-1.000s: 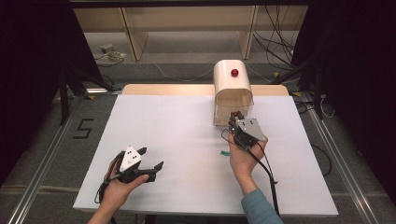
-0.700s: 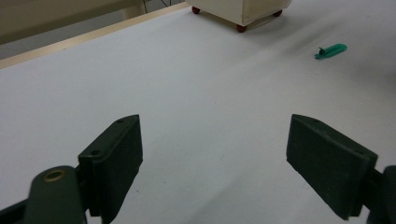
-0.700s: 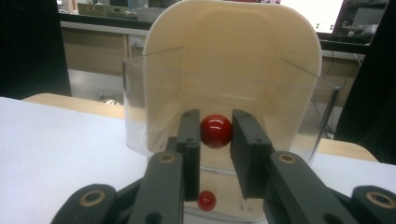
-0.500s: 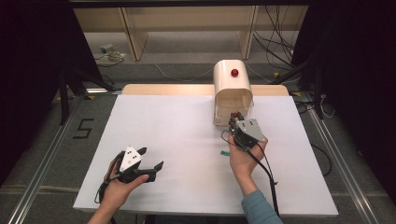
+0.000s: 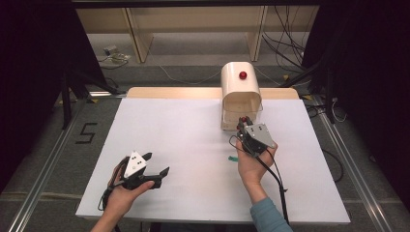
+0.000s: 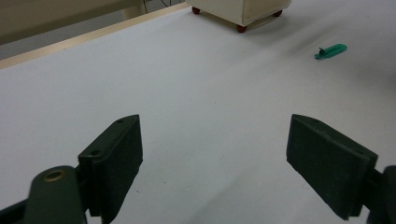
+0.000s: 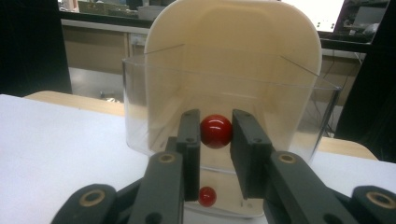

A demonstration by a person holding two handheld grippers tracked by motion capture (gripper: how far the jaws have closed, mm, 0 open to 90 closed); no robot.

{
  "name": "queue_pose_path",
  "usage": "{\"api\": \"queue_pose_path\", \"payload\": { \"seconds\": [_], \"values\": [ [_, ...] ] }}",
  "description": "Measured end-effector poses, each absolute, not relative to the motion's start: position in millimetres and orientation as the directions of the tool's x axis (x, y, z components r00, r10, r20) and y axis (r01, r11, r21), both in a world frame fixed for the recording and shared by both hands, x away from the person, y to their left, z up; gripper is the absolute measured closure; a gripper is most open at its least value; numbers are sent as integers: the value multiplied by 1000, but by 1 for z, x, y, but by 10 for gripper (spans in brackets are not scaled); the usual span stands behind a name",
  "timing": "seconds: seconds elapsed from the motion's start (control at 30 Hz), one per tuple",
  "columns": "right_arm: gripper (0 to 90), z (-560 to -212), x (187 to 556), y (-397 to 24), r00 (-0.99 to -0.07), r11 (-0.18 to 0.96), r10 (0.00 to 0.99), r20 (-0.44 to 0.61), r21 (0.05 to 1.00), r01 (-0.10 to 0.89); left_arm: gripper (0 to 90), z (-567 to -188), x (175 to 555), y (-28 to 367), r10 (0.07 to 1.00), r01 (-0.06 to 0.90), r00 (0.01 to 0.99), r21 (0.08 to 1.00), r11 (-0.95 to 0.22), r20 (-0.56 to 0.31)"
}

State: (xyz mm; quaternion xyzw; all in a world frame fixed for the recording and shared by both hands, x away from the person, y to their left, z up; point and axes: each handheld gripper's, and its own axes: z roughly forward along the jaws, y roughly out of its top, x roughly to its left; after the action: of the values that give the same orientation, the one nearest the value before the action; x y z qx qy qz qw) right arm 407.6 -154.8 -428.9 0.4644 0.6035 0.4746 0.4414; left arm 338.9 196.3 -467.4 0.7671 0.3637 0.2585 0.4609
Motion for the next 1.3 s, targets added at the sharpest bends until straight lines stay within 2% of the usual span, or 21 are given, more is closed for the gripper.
{"api": "queue_pose_path", "payload": {
  "seconds": [0.8,1.03,1.3],
  "values": [
    [732,-432,409,-156,-195,123,977,-88,977,175,187,-467,339,196,795,317,603,895,-313,64],
    [683,-430,409,-158,-209,123,974,-87,978,169,187,-467,339,196,795,317,603,896,-312,64],
    [554,-428,412,-166,-269,125,961,-68,971,202,187,-468,339,196,796,319,602,895,-312,63]
  ]
}}
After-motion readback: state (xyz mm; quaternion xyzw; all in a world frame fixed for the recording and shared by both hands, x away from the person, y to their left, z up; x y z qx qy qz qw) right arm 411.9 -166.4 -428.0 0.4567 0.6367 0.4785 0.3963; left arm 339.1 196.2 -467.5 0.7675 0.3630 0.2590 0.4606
